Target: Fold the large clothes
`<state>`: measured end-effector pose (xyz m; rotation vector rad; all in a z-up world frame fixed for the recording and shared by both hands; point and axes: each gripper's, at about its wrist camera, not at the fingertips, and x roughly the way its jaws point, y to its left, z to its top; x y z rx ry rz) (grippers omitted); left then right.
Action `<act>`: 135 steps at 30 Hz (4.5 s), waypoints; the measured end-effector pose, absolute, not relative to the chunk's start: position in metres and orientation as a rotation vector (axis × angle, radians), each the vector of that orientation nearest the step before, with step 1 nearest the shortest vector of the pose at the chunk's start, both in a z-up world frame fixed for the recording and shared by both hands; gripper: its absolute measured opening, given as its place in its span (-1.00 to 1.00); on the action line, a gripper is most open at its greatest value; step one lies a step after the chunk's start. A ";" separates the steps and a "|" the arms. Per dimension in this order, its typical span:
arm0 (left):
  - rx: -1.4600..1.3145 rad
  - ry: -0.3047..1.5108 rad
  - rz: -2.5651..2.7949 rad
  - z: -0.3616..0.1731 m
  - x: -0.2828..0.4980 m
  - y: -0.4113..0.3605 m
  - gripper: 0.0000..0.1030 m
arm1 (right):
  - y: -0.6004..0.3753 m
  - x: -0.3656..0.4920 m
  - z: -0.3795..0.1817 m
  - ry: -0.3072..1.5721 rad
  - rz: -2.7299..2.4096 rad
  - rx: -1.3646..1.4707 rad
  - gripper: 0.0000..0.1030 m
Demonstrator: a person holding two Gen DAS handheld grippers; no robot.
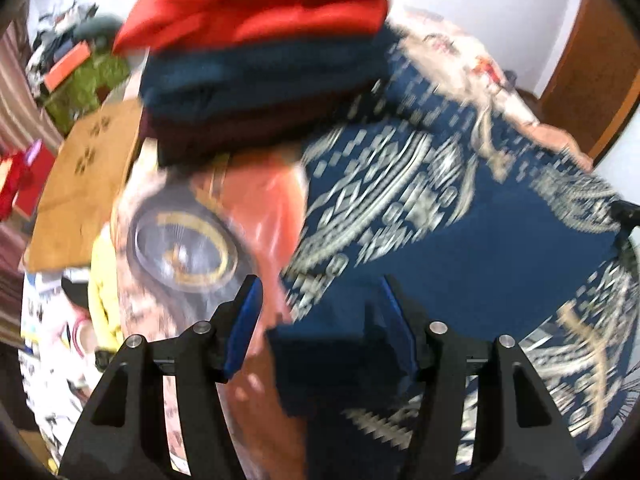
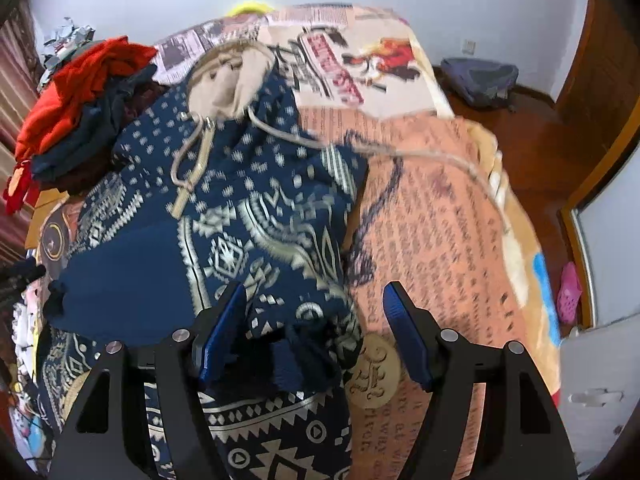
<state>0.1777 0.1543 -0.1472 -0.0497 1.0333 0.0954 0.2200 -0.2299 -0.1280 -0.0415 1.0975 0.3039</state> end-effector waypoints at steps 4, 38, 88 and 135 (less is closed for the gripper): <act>-0.022 0.937 0.033 -0.113 0.202 0.124 0.15 | -0.230 0.227 -0.103 1.033 0.325 -0.024 0.31; -0.024 1.025 0.092 -0.194 0.499 0.051 -0.19 | -0.133 0.463 -0.175 1.210 0.356 0.222 0.31; 0.008 1.058 -0.109 -0.173 0.244 0.072 -0.86 | -0.158 0.225 -0.132 1.063 0.455 -0.112 -0.79; -0.041 0.871 -0.283 -0.114 0.310 0.057 -0.89 | -0.126 0.275 -0.095 0.961 0.638 -0.004 -0.84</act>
